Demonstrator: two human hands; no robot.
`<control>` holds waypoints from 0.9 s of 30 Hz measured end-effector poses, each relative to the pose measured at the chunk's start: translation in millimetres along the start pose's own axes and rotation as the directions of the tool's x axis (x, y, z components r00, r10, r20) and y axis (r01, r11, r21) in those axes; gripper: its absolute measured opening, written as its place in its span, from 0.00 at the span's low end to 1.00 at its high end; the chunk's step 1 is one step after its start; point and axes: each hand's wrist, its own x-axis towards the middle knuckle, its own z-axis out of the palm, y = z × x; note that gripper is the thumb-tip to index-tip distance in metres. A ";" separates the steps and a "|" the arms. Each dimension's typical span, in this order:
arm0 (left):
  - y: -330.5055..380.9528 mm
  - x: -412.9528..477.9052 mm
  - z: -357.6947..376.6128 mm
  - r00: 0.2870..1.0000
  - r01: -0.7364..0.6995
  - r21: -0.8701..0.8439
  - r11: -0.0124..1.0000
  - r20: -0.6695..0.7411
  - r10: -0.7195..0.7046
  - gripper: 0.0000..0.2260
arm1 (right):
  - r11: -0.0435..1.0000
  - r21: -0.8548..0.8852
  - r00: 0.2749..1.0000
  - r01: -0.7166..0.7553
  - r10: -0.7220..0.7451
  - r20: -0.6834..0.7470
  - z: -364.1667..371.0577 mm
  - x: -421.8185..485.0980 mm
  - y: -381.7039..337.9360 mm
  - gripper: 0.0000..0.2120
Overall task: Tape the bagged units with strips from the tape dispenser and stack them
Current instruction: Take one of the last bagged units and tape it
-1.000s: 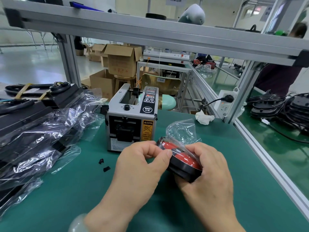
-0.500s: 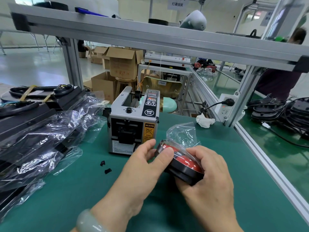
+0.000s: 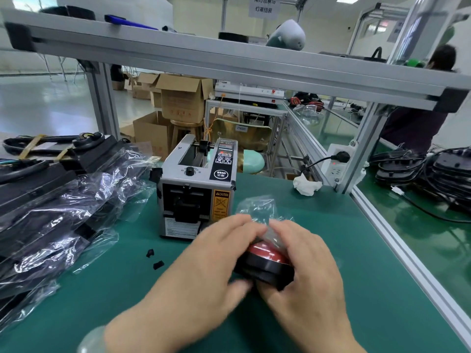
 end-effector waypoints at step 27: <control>-25.2 -4.0 -7.9 0.894 0.406 0.104 0.908 -0.251 -0.371 0.08 | 0.926 -0.378 0.990 -0.020 0.072 0.125 -10.9 -3.3 14.8 0.36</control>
